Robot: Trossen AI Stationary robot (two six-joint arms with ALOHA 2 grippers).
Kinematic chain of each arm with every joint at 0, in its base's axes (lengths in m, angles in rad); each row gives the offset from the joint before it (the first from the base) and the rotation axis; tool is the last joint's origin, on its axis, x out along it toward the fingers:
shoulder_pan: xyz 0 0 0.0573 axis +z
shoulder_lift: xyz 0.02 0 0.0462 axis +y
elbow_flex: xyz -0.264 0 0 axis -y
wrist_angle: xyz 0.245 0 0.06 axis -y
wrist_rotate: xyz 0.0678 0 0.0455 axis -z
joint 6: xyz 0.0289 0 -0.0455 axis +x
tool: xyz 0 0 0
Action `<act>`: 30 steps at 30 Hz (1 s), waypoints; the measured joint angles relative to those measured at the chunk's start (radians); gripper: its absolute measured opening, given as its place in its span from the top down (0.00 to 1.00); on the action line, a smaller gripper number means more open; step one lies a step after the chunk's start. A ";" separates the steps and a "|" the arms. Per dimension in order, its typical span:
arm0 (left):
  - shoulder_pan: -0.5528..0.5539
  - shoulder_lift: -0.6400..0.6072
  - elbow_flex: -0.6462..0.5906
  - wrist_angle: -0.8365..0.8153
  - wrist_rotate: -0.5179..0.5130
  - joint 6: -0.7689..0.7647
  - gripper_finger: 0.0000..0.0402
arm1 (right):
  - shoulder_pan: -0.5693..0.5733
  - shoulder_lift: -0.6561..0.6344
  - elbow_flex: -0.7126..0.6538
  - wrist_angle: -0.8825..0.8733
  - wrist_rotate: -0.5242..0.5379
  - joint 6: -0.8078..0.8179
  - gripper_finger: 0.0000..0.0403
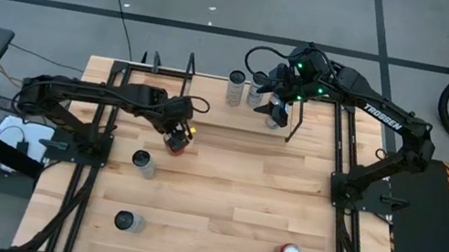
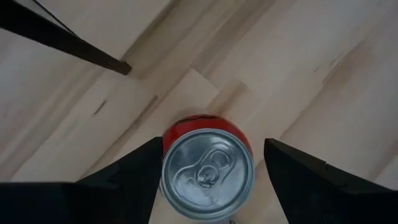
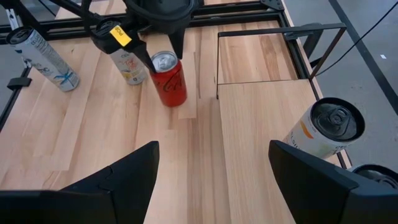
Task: Place canned beverage on shelf
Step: Put the top red soda can on the shelf aligned with the other black soda can
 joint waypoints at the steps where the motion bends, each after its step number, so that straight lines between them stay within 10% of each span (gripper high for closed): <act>1: 0.000 0.007 0.000 -0.010 0.002 -0.001 0.31 | 0.000 0.000 0.000 0.000 0.000 0.000 0.23; 30: 0.000 0.030 0.002 -0.081 0.024 0.000 0.31 | 0.000 0.000 0.000 -0.001 0.000 0.000 0.23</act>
